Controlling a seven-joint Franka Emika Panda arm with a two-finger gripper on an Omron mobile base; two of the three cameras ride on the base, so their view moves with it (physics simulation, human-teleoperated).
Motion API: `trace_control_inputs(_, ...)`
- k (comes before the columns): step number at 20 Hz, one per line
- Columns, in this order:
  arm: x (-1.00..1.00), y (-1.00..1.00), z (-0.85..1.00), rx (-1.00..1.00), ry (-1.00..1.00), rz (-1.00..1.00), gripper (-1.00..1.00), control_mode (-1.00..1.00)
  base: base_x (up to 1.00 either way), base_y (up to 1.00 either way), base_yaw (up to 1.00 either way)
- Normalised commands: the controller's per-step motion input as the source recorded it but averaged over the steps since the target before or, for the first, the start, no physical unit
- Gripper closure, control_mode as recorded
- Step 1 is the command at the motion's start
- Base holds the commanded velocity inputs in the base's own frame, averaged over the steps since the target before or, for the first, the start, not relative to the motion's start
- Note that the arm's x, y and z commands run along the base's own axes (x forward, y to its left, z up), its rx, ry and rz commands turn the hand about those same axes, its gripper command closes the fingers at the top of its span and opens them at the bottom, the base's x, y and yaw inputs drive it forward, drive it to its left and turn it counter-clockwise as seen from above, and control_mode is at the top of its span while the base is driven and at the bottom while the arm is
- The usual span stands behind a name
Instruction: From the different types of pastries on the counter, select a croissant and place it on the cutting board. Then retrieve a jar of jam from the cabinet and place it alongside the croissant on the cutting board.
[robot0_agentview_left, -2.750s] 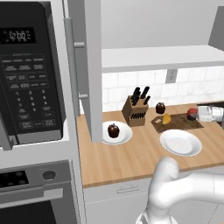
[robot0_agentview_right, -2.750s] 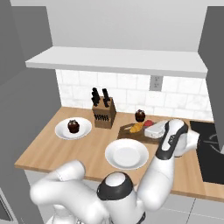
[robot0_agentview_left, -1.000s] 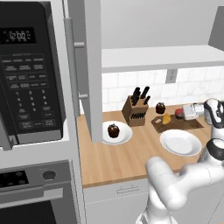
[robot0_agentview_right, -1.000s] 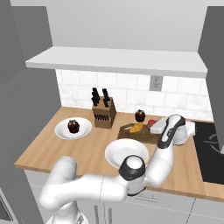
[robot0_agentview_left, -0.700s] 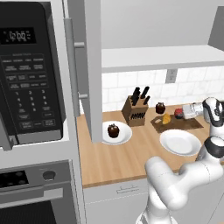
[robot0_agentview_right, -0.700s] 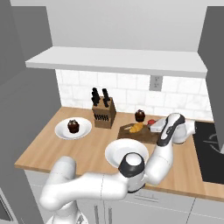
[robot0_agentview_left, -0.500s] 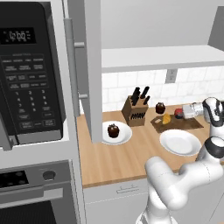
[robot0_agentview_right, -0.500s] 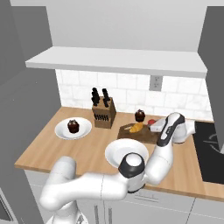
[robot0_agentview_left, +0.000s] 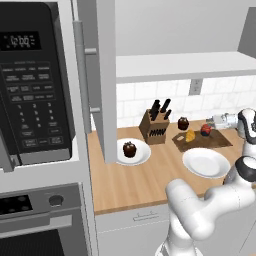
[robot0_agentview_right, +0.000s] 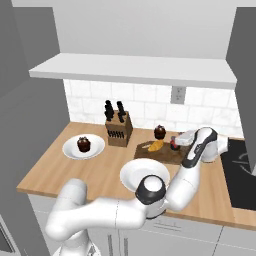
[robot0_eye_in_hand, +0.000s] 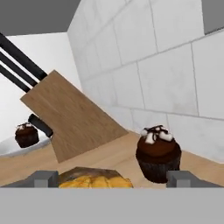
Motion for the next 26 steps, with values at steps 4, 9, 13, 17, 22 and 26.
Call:
trace_control_inputs(4,-0.52,-0.44,0.21,0.13,-0.05,0.05,-1.00,-1.00,0.00,0.00,0.00)
trace_control_inputs(9,-0.98,-0.41,0.00,0.09,-0.10,0.13,-1.00,-1.00,0.00,0.00,0.00)
trace_control_inputs(13,-1.00,-0.50,0.04,0.19,-0.25,0.18,-1.00,-1.00,0.00,0.00,0.00)
trace_control_inputs(17,-1.00,-0.59,0.16,0.16,-0.29,0.15,-1.00,-1.00,0.00,0.00,0.00)
trace_control_inputs(22,-0.63,-0.27,0.07,0.08,-0.18,0.09,-1.00,-1.00,0.00,0.00,0.00)
trace_control_inputs(26,0.00,0.00,0.00,0.00,0.00,0.00,-1.00,-1.00,0.00,0.00,0.00)
